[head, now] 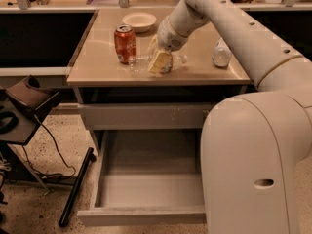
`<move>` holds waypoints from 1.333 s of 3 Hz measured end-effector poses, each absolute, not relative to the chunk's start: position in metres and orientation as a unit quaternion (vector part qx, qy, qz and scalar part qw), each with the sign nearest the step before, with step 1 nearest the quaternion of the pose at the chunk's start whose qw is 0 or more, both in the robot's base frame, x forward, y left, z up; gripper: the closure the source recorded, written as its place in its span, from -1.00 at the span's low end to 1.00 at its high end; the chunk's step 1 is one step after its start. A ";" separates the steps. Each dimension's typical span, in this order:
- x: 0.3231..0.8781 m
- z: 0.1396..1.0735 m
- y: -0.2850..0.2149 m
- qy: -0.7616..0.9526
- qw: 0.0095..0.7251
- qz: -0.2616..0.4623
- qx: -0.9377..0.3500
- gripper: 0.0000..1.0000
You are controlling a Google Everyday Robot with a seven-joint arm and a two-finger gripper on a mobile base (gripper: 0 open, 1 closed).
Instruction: Place water bottle into middle drawer
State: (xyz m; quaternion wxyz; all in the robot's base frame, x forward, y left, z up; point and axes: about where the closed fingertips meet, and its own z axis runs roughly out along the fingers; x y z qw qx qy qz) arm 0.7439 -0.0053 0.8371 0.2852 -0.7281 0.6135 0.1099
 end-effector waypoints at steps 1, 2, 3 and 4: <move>0.761 0.837 0.009 0.602 0.297 0.101 -0.734 1.00; 0.761 0.838 0.009 0.603 0.297 0.101 -0.734 1.00; 0.767 0.833 0.009 0.605 0.296 0.101 -0.732 1.00; 0.767 0.835 0.009 0.605 0.296 0.101 -0.732 1.00</move>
Offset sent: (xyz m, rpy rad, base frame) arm 0.5282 -0.0075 -0.5822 -0.0372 0.1909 -0.2779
